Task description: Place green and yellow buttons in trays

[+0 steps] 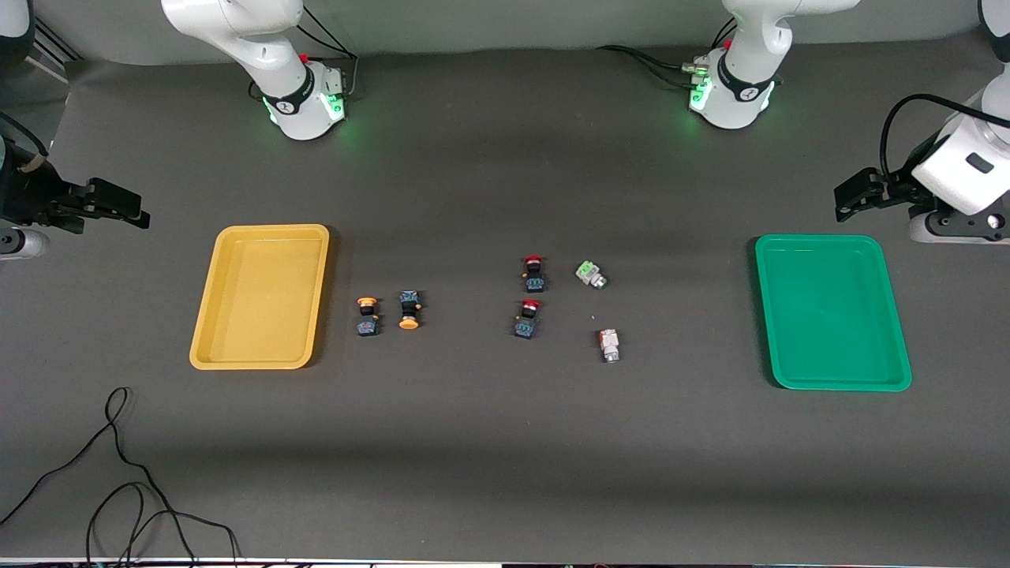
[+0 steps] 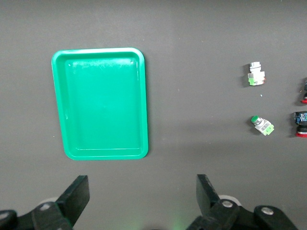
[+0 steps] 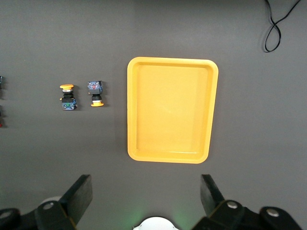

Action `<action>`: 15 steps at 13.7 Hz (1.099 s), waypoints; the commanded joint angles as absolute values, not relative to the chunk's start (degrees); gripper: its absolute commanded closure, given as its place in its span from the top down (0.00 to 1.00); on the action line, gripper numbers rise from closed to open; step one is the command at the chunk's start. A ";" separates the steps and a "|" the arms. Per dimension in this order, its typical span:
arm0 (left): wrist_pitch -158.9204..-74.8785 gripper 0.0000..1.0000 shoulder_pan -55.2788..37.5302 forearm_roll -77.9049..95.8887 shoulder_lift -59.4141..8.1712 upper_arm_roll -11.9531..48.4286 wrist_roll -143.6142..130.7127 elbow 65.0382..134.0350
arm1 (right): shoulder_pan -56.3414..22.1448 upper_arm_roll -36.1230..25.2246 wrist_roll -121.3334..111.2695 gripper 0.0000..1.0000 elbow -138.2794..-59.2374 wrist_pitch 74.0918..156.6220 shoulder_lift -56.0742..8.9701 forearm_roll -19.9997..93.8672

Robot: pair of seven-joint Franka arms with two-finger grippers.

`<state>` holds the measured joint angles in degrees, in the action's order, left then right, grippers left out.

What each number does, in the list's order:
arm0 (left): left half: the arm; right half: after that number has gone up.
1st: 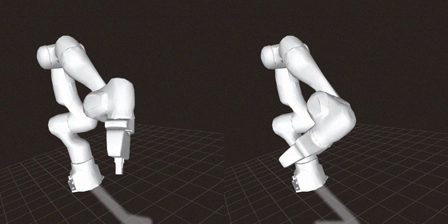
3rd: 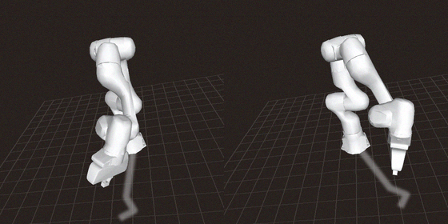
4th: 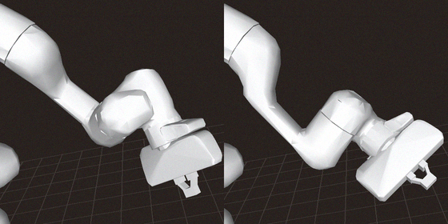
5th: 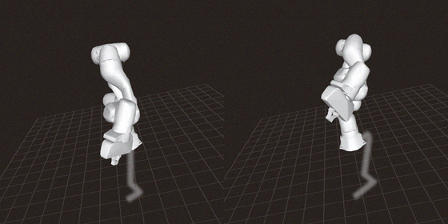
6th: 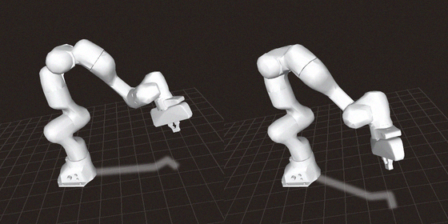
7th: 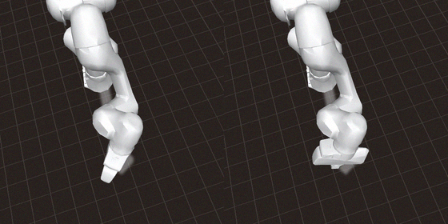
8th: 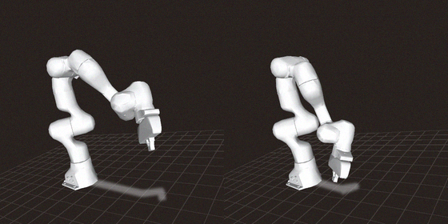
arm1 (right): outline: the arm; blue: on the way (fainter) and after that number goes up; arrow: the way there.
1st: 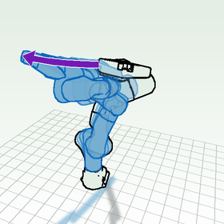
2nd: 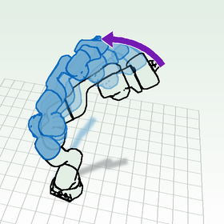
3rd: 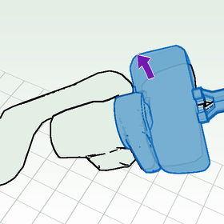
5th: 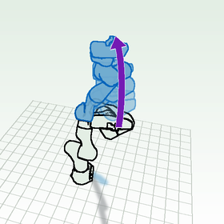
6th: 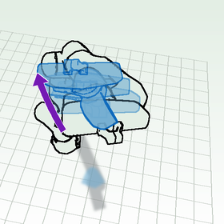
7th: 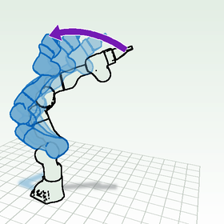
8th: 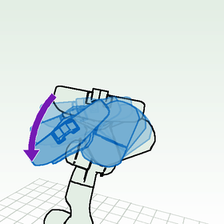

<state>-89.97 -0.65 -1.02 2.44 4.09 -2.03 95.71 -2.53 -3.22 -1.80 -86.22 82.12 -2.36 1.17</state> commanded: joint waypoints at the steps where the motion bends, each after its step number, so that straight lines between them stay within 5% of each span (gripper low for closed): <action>1: -90.00 0.99 -1.23 -0.97 3.25 3.78 -2.81 95.98 | -2.90 -3.08 -0.70 1.00 -87.36 82.09 -1.50 0.18; 15: -89.91 0.99 -1.32 -0.88 3.34 3.87 -3.16 95.80 | -2.90 -3.08 -0.62 1.00 -87.10 81.83 -1.76 0.26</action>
